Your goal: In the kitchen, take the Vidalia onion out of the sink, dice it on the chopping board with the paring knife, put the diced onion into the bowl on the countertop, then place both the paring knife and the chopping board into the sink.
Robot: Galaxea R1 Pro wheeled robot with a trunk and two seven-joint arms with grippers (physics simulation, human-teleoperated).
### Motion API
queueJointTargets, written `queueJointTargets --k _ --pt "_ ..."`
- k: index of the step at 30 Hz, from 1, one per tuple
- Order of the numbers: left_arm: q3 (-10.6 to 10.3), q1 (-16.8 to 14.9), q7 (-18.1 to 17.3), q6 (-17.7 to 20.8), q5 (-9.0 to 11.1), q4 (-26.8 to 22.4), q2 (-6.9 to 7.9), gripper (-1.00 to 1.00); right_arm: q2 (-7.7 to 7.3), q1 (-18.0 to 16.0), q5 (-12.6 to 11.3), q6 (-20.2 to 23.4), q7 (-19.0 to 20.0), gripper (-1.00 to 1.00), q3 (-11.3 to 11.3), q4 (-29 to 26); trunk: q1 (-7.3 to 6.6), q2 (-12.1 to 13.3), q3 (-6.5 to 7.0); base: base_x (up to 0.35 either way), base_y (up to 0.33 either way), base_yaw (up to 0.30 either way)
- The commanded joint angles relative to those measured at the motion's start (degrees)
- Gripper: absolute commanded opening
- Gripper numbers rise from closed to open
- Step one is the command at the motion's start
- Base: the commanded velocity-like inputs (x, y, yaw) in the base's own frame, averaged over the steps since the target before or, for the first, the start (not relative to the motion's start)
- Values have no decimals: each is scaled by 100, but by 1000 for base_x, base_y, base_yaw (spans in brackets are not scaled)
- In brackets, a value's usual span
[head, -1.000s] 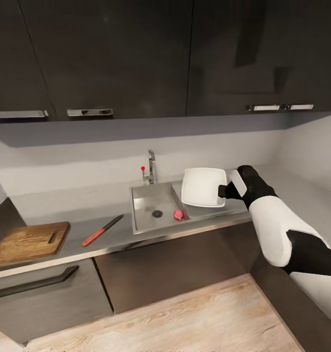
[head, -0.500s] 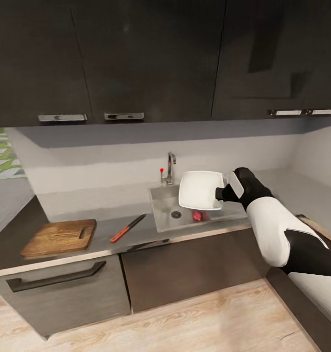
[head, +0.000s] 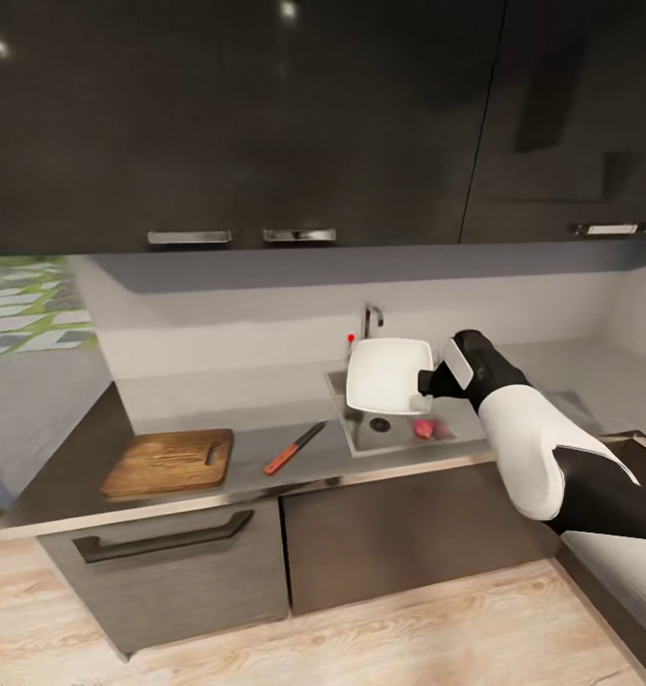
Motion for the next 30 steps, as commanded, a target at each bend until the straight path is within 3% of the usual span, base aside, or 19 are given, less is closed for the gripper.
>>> queueJointTargets --k 1,30 --pt "-2 2 -4 -5 22 -10 0 100 7 -6 -32 12 -37 -100 -34 6 3 -12 -2 -67 275 76" --pt "0 2 -4 -6 22 -10 0 100 23 -6 -46 -24 -27 -100 -34 178 3 -12 256 -52 279 19"
